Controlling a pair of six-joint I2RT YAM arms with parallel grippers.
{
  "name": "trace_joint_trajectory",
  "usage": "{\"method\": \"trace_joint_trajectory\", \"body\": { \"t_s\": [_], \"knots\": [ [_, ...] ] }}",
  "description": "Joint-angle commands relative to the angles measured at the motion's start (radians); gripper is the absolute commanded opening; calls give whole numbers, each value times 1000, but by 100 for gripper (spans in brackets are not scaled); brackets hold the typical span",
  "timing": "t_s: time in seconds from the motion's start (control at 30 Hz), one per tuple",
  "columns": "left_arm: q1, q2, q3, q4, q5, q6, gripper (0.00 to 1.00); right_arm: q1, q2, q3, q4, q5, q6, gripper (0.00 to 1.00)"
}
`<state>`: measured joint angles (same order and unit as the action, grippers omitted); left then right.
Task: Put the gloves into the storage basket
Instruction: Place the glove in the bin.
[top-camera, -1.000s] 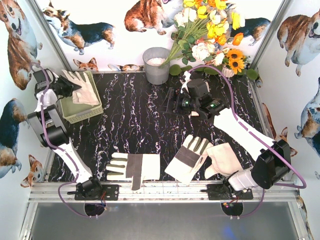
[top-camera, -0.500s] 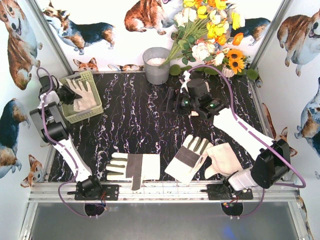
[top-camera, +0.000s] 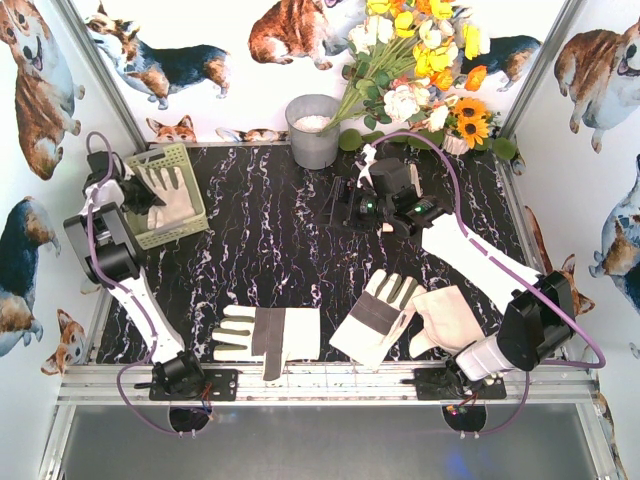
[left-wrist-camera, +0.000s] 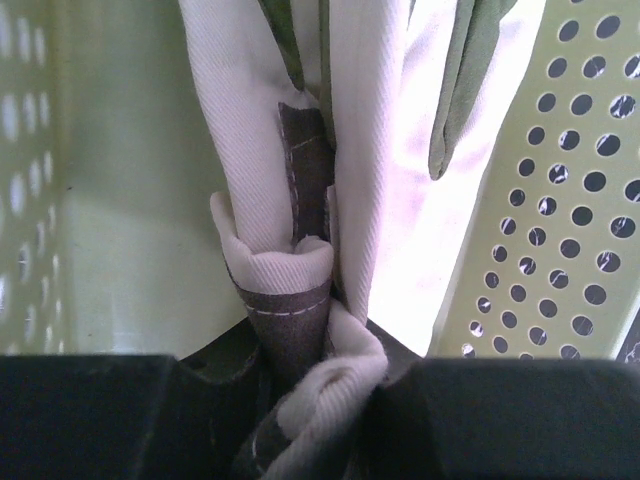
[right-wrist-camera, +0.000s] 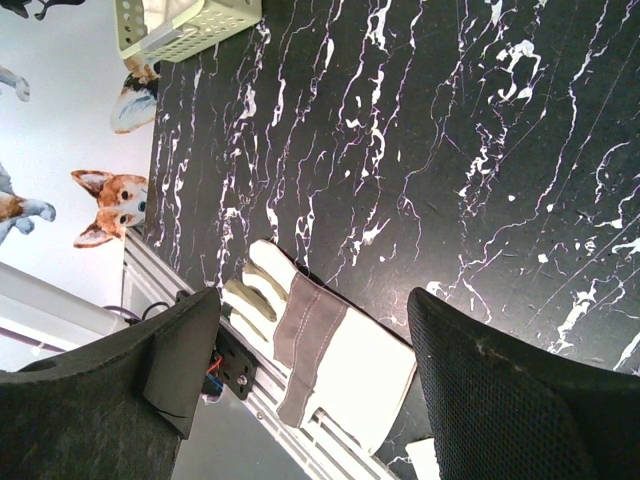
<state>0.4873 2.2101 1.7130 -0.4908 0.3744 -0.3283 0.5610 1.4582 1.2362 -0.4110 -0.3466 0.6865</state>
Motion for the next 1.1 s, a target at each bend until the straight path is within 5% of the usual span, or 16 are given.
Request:
{"method": "trace_joint_trajectory", "body": {
  "t_s": [0.0, 0.27, 0.5, 0.73, 0.9, 1.07],
  "knots": [
    [-49, 32, 46, -33, 24, 40, 1, -3, -23, 45, 64, -4, -2, 77],
    [-104, 14, 17, -47, 86, 84, 2, -3, -53, 21, 70, 15, 6, 77],
    [-104, -85, 17, -68, -45, 156, 43, 0, -61, 13, 79, 12, 12, 77],
    [-103, -184, 43, -142, -186, 249, 67, 7, -69, 2, 93, 21, 21, 77],
    [-104, -244, 11, -186, -231, 277, 65, 8, -67, -3, 106, 19, 30, 77],
    [-103, -234, -20, -219, -160, 233, 47, 11, -73, -11, 113, 23, 34, 77]
  ]
}}
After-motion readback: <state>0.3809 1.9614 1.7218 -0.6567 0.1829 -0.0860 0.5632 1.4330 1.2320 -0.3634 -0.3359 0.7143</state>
